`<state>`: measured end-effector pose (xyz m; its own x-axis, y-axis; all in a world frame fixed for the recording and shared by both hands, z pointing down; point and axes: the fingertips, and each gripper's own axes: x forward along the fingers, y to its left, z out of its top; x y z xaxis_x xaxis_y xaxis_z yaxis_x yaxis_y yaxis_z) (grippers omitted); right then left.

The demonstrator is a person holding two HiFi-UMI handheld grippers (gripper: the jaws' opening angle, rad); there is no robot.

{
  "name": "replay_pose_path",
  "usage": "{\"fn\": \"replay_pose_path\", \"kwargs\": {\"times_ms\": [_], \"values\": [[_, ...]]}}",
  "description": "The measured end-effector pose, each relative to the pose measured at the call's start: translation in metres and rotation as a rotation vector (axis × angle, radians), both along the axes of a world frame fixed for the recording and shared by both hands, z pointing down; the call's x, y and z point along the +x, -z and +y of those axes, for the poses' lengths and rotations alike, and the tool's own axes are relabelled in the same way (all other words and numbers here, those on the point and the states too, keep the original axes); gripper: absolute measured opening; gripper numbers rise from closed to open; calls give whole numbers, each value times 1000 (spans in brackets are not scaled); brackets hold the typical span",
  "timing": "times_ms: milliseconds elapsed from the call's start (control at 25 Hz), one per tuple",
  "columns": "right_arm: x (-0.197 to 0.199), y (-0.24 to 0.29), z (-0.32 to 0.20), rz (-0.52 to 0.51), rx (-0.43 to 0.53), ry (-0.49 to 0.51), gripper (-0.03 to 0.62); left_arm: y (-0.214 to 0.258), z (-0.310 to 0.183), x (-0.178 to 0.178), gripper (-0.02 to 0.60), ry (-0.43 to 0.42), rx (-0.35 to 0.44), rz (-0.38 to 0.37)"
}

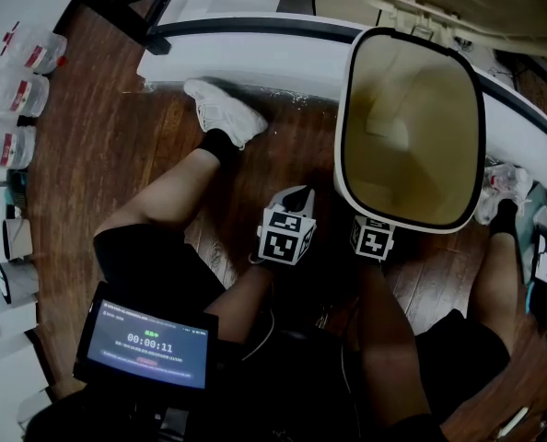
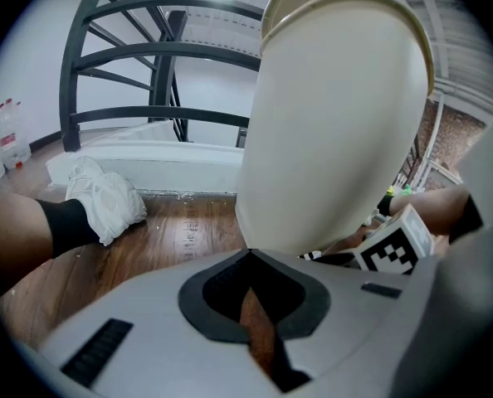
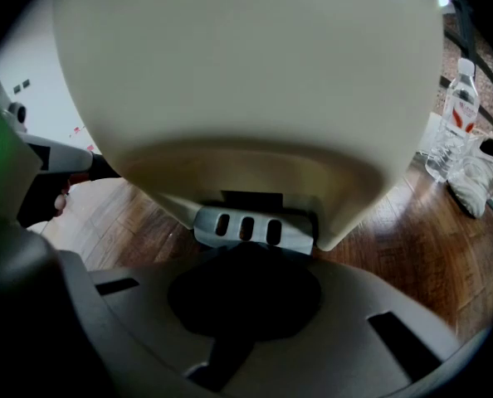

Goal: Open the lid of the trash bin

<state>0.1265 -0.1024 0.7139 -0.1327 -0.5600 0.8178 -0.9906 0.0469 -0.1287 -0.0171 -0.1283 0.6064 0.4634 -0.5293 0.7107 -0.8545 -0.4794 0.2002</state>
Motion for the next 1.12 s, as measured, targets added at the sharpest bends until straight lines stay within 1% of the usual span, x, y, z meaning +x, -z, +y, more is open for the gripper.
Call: {"fn": "replay_pose_path", "kwargs": {"times_ms": [120, 240, 360, 480, 720, 920, 1120], "values": [[-1, 2, -3, -11, 16, -2, 5, 0, 0, 1, -2, 1, -1, 1], [-1, -1, -1, -19, 9, -17, 5, 1, 0, 2, -2, -4, 1, 2], [-3, 0, -3, -25, 21, -10, 5, 0, 1, 1, -2, -4, -2, 1], [-1, 1, -2, -15, 17, -10, 5, 0, 1, 1, -2, -3, -3, 0], [-2, -2, -1, -29, 13, -8, 5, 0, 2, 2, -2, -9, -2, -1], [2, -2, 0, -11, -4, -38, 5, -1, 2, 1, -2, -3, -5, 2], [1, 3, -4, 4, 25, -19, 5, -1, 1, 0, -2, -1, -3, 2]]}}
